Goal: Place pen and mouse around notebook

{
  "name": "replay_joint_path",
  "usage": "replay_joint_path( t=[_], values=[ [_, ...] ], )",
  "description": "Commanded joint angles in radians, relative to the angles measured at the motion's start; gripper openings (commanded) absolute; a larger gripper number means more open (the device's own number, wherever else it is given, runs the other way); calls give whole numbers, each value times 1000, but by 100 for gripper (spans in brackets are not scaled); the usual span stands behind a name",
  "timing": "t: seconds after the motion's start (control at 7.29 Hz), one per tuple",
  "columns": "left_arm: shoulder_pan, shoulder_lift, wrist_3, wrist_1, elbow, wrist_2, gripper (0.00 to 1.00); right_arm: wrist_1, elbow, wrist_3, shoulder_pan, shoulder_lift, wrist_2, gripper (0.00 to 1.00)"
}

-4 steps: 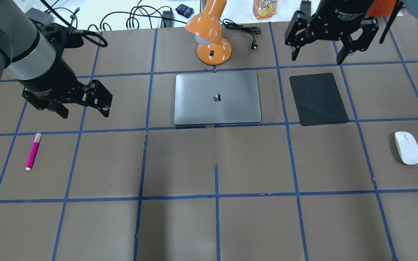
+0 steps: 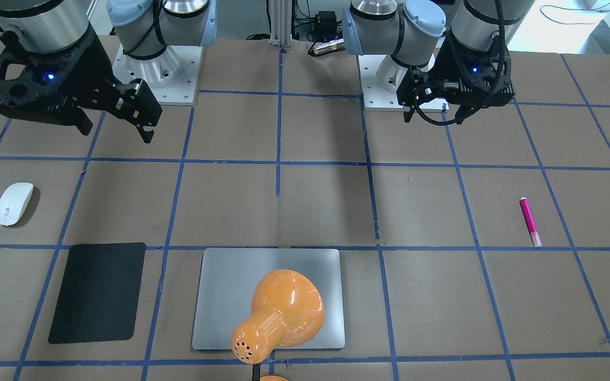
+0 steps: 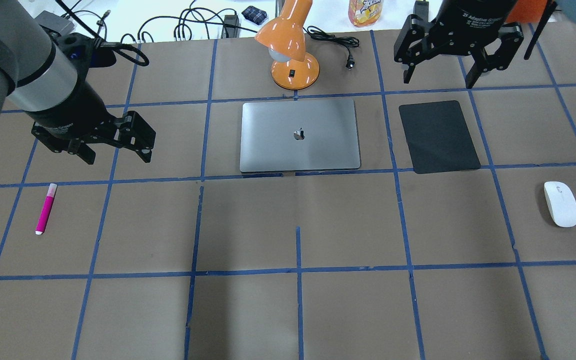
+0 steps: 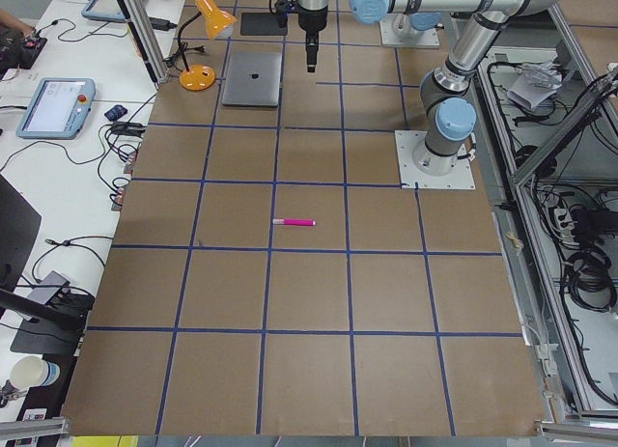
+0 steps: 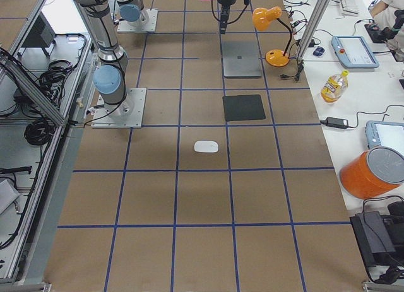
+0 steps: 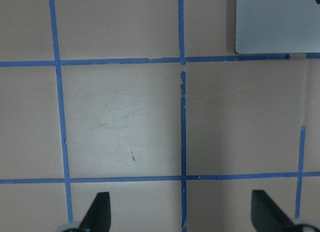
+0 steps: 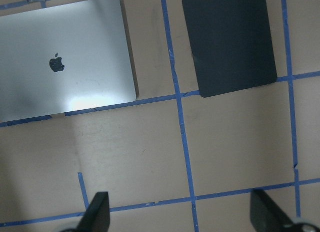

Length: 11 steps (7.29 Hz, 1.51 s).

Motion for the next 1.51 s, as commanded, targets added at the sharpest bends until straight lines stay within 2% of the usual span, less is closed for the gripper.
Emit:
replay_joint_path(
  t=[0.0, 0.14, 0.41, 0.82, 0.96, 1.1, 1.37],
  values=[
    [0, 6, 2, 16, -40, 3, 100, -3, -2, -9, -15, 3, -4, 100],
    [0, 4, 0, 16, -33, 0, 100, 6, -2, -43, -71, 3, -4, 100],
    [2, 7, 0, 14, -20, -3, 100, 73, 7, -266, -261, -1, -12, 100],
    [24, 9, 2, 7, 0, 11, 100, 44, 54, -592, -494, 40, -32, 98],
    [59, -14, 3, 13, -3, -1, 100, -35, 83, -686, -568, 67, -40, 98],
    [127, -27, 6, 13, -9, -3, 100, -80, 140, -701, -600, 78, -40, 96],
    [266, -42, 20, 17, -45, 0, 100, -520, 432, -712, -649, 140, -87, 94]
  ],
)
